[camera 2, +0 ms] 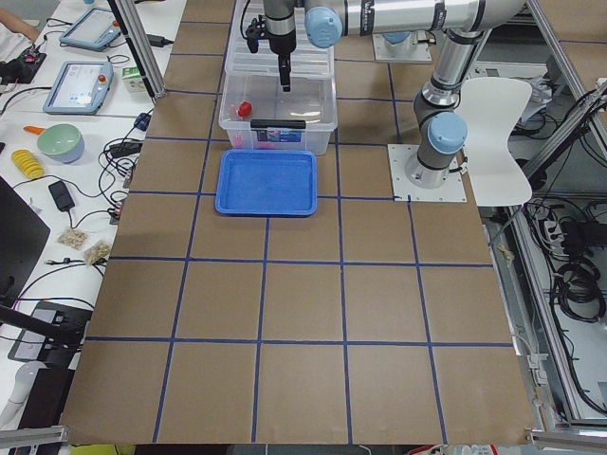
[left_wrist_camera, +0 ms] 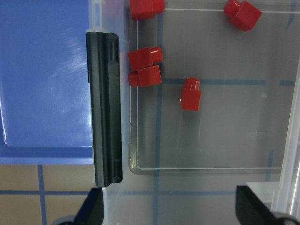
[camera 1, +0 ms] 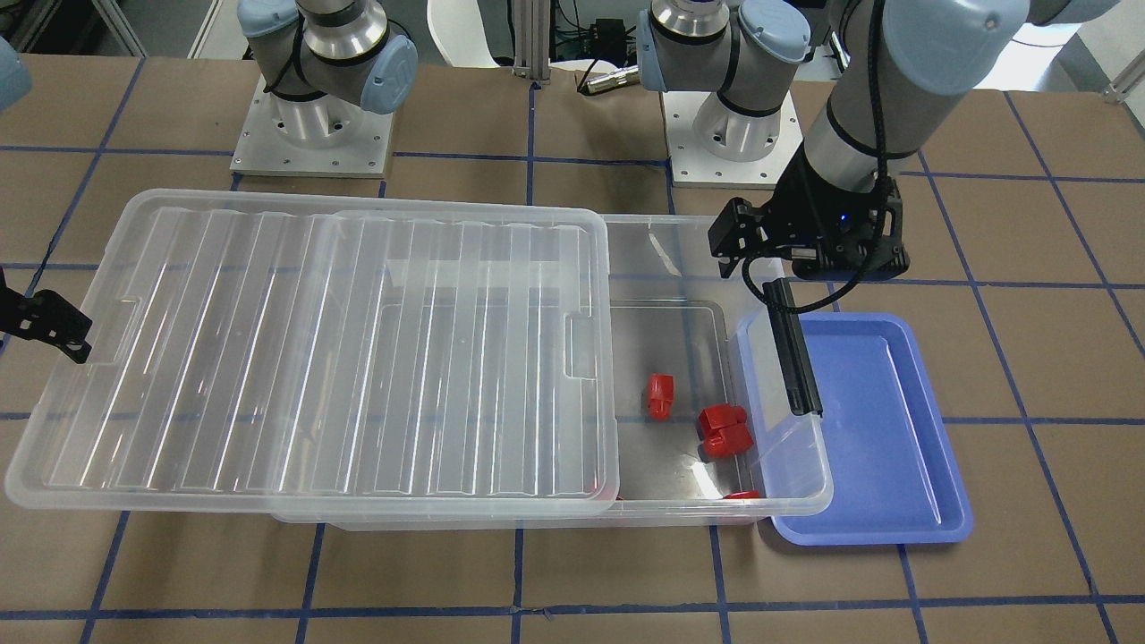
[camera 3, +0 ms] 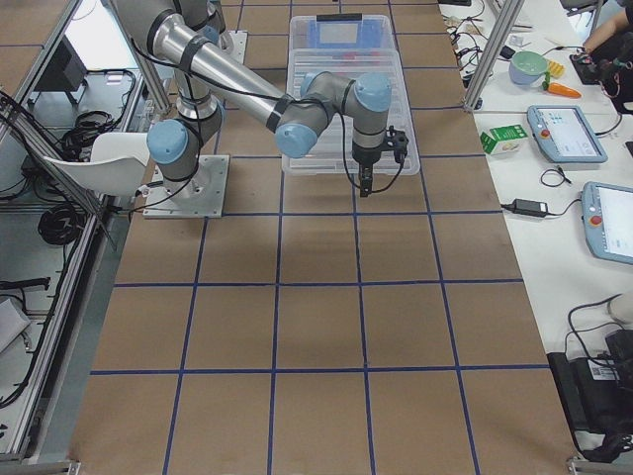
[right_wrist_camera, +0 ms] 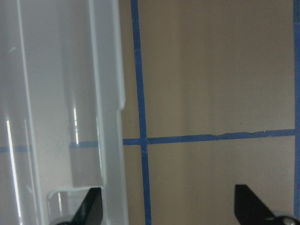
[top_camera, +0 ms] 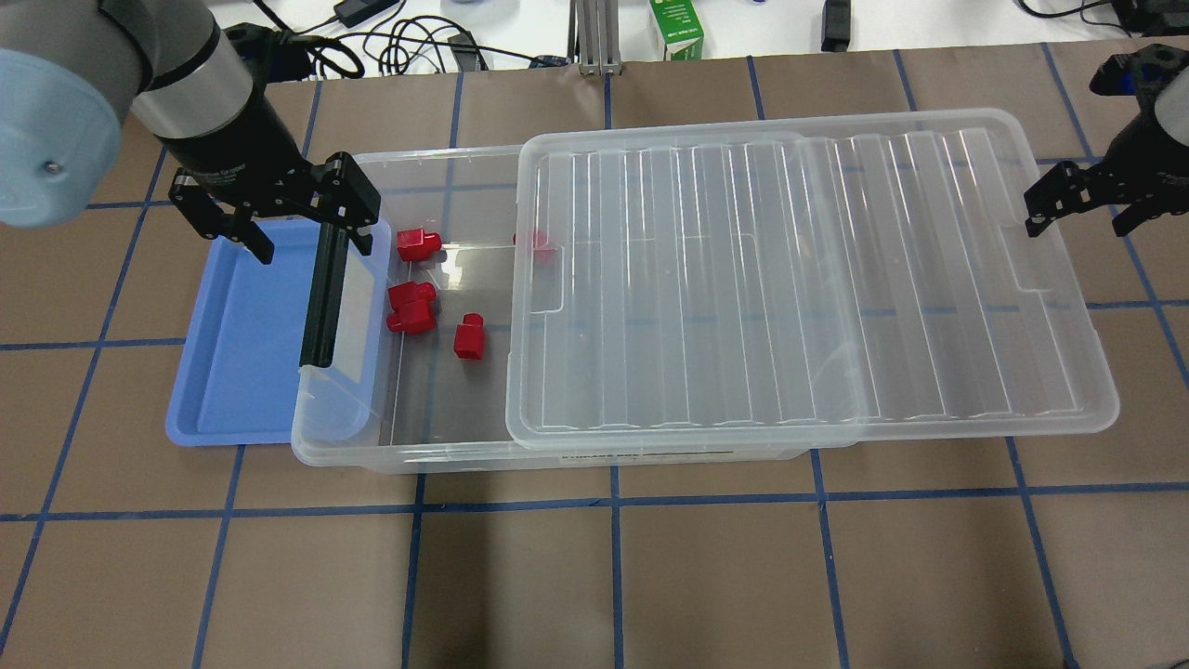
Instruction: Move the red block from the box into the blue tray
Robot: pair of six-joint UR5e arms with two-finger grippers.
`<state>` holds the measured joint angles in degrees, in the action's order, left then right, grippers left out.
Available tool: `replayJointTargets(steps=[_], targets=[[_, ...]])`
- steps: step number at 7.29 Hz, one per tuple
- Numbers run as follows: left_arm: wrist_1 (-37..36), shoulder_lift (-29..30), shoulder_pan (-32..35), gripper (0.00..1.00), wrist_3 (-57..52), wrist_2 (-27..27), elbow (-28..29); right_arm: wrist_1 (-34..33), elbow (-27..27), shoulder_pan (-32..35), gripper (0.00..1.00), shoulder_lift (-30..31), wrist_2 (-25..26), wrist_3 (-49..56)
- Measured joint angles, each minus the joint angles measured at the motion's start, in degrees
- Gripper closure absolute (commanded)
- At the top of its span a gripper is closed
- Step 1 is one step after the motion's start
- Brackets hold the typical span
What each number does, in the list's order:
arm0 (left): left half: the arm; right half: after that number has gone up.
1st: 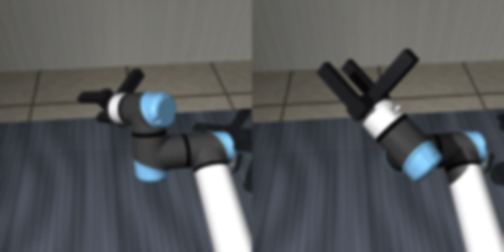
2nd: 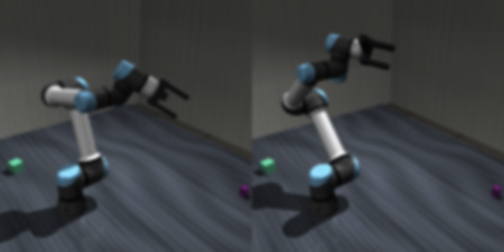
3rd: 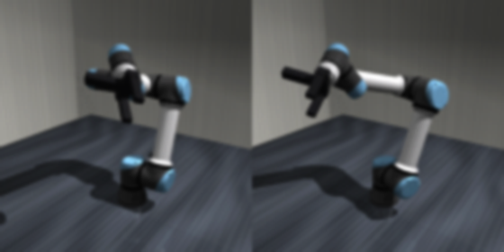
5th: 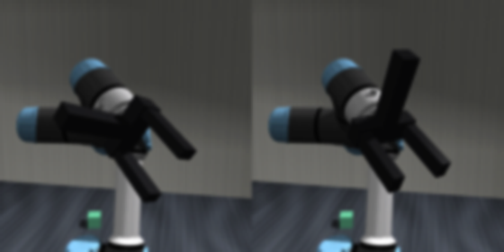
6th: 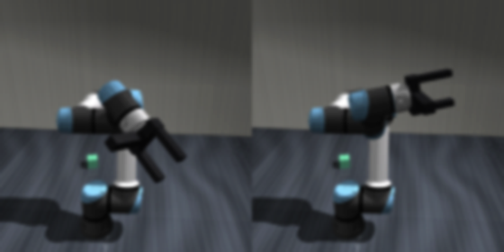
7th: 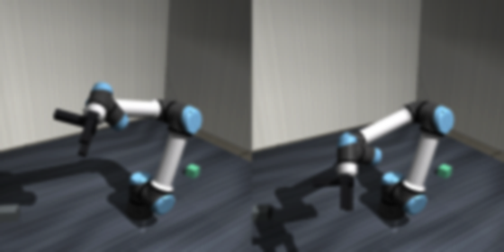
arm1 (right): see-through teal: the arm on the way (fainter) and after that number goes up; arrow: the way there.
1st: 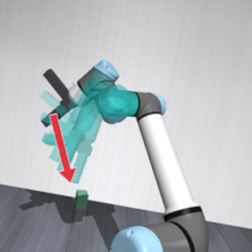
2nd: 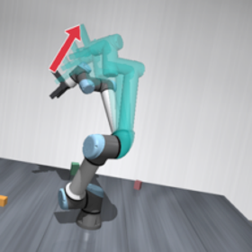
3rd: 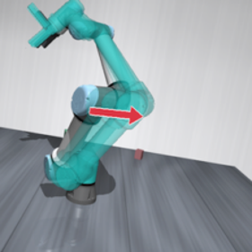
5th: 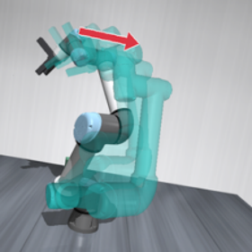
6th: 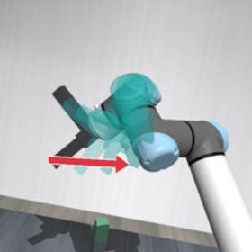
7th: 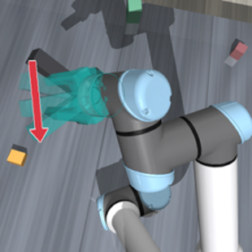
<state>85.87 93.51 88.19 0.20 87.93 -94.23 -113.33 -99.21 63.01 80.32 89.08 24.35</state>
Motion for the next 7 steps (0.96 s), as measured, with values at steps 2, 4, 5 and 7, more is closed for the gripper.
replayJointTargets(steps=[2, 4, 5, 7], targets=[[-6.6, 1.6, 1.7, 0.20, 0.4, -0.1, -3.8, 5.1, 5.0, 0.7, 0.00, 2.0, -0.5, -0.4], [-9.0, 3.1, 3.0, 0.20, 1.2, -0.1, -5.2, 13.5, 9.4, 1.6, 0.00, 6.3, -0.5, -0.9], [-9.2, 3.8, 3.3, 0.20, 1.6, -0.1, -5.4, 17.1, 10.2, 1.8, 0.00, 9.1, -0.5, -1.5], [-11.5, 5.8, 3.7, 0.20, 1.7, -0.2, -6.0, 21.0, 10.5, 1.9, 0.00, 12.8, -0.5, -2.4]])
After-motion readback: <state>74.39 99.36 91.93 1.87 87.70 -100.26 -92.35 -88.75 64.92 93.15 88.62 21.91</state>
